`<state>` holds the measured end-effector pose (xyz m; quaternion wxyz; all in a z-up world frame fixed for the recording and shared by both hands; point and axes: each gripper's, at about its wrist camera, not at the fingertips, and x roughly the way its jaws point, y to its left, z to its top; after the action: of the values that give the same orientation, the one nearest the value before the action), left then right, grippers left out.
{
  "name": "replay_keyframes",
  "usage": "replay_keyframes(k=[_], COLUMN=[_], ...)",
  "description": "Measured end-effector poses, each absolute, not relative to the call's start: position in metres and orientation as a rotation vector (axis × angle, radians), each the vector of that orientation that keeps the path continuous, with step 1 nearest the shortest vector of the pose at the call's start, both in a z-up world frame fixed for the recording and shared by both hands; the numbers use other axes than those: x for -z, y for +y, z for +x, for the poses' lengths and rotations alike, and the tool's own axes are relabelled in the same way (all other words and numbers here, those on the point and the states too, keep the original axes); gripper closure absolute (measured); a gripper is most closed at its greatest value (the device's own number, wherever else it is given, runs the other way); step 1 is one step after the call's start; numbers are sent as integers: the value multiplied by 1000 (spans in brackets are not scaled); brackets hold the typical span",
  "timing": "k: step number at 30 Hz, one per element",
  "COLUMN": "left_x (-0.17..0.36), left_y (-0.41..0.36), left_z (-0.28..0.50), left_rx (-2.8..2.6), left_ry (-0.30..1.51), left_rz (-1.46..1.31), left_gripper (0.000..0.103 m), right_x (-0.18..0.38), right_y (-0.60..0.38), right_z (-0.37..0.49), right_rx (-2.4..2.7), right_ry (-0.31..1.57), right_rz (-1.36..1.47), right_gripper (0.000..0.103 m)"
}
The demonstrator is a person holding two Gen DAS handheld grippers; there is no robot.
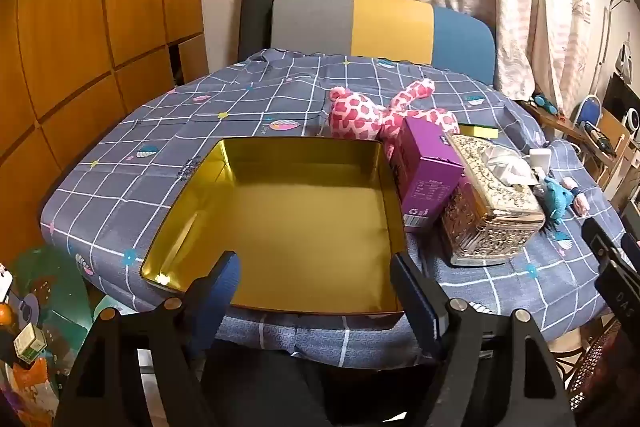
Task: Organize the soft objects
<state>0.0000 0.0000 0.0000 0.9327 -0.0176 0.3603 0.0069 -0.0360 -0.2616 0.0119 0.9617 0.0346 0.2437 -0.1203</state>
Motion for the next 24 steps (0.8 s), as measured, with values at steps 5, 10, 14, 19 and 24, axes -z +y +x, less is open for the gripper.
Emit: replay_keyframes(k=[5,10,14,19,24], left_x=[2,11,8,9,9], left_y=[0,7,5,4,2], left_z=[-5,8,7,6,5], left_rx=[-45,-48,-55,-53,-52], left_ry=[737,795,786,787,785], left_rz=[-32,-53,-40,-33,-23], left_gripper=[24,24,24,24,24], right_x=[-13,-10,-9,-8,-7], right_y=[-265,-259,-259,-259,-258], right_z=[-39,-34,-31,-33,-32], right_rx=[252,246,244,228,229], right_ry=[503,507,508,510,508], right_rz=[61,68,71,70,70], right_gripper=[0,0,0,0,0])
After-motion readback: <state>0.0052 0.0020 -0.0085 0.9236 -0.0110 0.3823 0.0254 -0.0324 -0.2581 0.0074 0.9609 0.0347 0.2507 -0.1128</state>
